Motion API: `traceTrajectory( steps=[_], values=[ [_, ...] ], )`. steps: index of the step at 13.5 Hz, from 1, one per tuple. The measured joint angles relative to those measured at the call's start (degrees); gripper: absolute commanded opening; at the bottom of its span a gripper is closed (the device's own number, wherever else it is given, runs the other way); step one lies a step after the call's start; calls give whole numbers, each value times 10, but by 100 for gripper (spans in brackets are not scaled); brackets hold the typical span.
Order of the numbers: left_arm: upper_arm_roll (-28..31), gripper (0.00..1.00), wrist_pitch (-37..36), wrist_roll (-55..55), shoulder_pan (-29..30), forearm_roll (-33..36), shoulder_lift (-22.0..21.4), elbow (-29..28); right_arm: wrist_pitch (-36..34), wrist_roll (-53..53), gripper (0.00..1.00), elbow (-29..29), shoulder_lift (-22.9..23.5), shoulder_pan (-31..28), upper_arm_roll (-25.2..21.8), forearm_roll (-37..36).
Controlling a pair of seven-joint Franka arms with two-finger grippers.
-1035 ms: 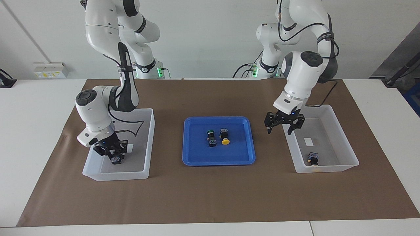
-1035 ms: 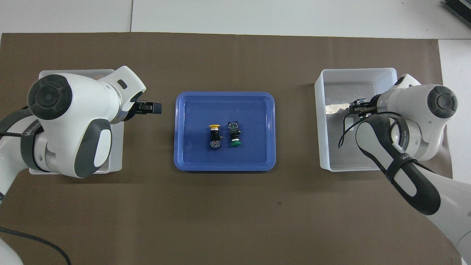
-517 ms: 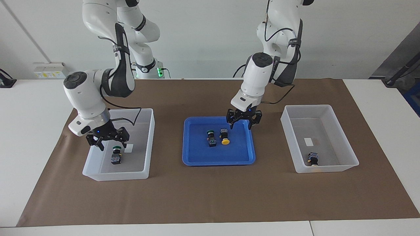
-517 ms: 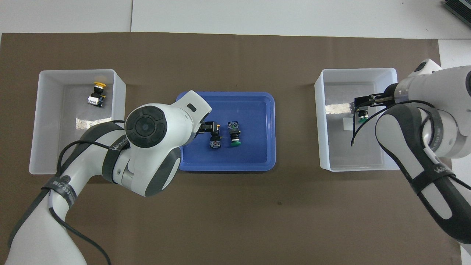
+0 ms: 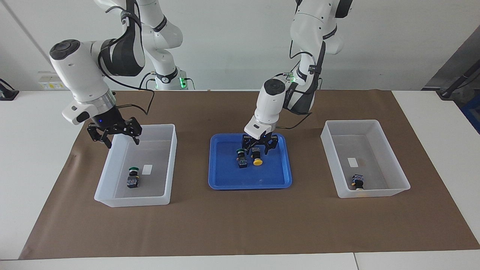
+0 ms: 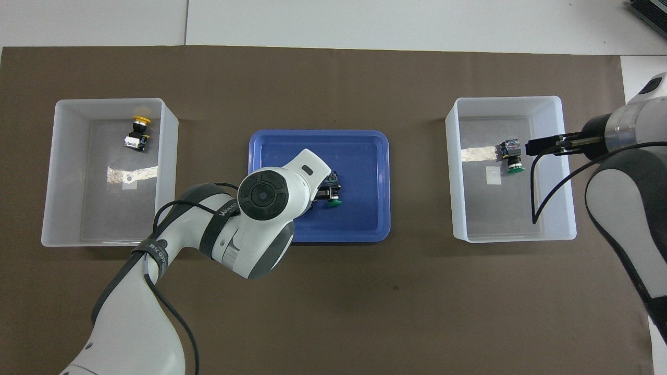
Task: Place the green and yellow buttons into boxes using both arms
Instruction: 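Grasp the second yellow button with the left gripper while the right gripper withdraws, then carry the yellow button with the left gripper while the right gripper grasps green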
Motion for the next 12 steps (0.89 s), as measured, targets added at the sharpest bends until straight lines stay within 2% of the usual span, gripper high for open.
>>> traceTrajectory(
  steps=[1,2,5,9,12],
  values=[
    [0,53,1,0,0,0,0,-2,-19,24,100,10,-4,10,0,0],
    [0,42,6,0,-1,0,0,-6,-29,53,100,17,-6,24,1,-1],
    [0,0,27,-4,-2,0,0,-21,-31,122,100,20,-4,79,2,-3],
    [6,0,32,-6,-1,0,-9,-20,-15,188,100,18,16,142,6,-3],
    [16,0,13,-3,24,0,-59,-17,55,258,100,15,65,202,8,-3]
  ],
)
